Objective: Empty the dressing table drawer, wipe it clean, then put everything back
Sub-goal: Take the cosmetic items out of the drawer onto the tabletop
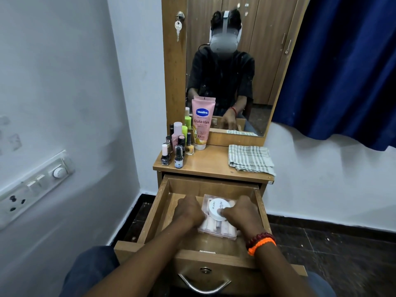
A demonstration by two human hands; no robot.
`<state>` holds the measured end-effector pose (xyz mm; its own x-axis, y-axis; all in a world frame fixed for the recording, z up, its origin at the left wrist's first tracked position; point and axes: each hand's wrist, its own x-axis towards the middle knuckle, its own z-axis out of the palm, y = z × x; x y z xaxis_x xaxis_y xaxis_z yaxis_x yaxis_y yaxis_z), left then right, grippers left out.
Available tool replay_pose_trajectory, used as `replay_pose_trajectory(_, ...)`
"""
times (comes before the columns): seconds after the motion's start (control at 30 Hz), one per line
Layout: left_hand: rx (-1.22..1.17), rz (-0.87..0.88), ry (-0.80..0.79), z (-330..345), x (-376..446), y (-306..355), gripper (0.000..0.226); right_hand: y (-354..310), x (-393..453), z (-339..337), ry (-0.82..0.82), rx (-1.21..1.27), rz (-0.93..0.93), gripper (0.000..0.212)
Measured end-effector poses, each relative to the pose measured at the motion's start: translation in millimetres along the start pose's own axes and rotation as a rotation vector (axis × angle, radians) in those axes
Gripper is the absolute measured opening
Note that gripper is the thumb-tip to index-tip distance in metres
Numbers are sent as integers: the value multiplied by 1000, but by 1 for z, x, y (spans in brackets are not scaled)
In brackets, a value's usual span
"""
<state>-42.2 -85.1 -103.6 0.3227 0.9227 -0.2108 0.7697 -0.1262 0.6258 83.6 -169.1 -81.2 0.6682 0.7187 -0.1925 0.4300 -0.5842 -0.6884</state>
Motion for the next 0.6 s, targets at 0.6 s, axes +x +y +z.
replay_pose_trajectory(0.6,-78,259,336,-87,20,72,22,-109,45,-67,114,34,-178,57)
